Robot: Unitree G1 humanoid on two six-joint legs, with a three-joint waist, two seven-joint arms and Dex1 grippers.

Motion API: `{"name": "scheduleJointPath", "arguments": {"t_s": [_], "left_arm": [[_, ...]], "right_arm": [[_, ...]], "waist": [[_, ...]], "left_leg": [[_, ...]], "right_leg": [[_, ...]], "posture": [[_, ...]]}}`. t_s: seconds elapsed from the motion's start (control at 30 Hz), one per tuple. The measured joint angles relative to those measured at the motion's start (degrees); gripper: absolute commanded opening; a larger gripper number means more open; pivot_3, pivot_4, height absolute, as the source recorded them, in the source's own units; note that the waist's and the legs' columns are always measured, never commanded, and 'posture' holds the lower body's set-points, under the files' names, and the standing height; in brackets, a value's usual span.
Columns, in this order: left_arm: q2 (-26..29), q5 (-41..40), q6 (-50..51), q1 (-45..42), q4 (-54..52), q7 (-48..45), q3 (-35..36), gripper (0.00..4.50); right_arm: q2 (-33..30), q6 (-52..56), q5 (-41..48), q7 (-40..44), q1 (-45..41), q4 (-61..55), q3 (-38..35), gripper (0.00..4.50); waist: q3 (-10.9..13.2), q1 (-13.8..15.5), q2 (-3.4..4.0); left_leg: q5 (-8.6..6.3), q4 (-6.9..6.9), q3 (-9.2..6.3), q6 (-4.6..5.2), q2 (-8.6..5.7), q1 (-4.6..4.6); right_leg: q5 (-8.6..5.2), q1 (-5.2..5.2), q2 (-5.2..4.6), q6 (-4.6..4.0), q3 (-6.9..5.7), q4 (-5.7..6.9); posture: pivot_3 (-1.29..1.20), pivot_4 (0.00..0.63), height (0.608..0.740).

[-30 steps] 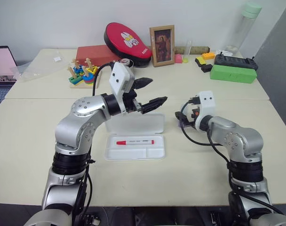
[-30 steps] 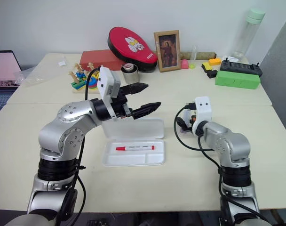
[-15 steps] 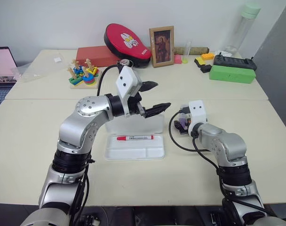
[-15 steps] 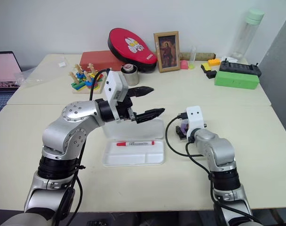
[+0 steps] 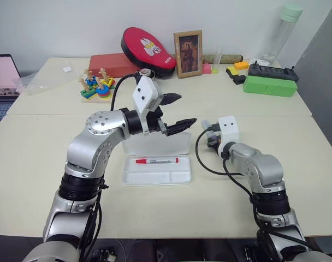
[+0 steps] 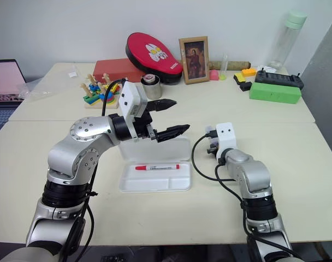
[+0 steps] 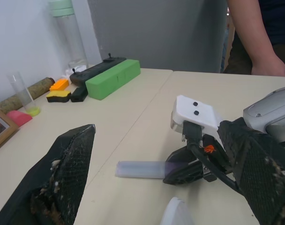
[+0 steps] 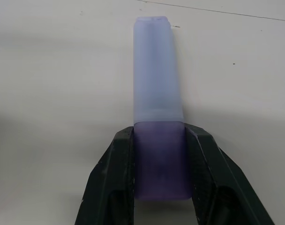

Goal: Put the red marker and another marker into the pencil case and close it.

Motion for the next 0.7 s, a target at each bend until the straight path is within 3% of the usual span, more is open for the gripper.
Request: {"name": "scheduleJointPath", "arguments": {"t_s": [0.17,0.33,0.5,0.7], "left_arm": [[2.2,-0.3,0.2,0.7,-0.2,0.1,1.2,4.5],[11.2,-6.7,4.7,10.8,-6.1,-2.3,12.2,4.5],[19.1,-11.4,7.5,27.2,-14.3,-6.0,23.2,4.5],[21.7,-14.8,9.1,42.8,-20.8,-8.6,34.4,4.5]], "right_arm": [[-4.0,-9.1,0.9,4.9,-4.2,0.5,-3.8,1.11],[-12.3,-15.5,11.8,25.6,-8.6,-6.6,-5.4,1.11],[-20.6,-12.3,20.7,43.6,-9.1,-12.9,2.4,1.11],[-23.6,-14.2,18.7,54.1,-11.3,-12.9,15.6,1.11]], "waist": [[0.0,-0.4,0.04],[0.0,-2.1,0.04],[0.0,-1.4,0.04],[0.0,-0.6,0.04]], "left_leg": [[0.0,-0.04,0.05,0.0,0.0,-0.02],[-0.03,-0.25,0.04,0.04,0.01,-0.01],[-0.07,-0.2,0.04,0.11,0.01,-0.02],[-0.07,-0.15,0.03,0.11,0.01,0.01]], "right_leg": [[0.0,-0.09,0.0,0.0,0.06,-0.01],[-0.08,-0.09,0.0,-0.03,0.06,-0.18],[-0.07,0.01,-0.01,-0.03,0.03,-0.31],[-0.05,0.01,-0.01,-0.02,0.02,-0.27]], "posture": [[0.0,0.15,0.74],[0.0,0.15,0.74],[0.0,0.15,0.74],[0.0,0.15,0.74]]}}
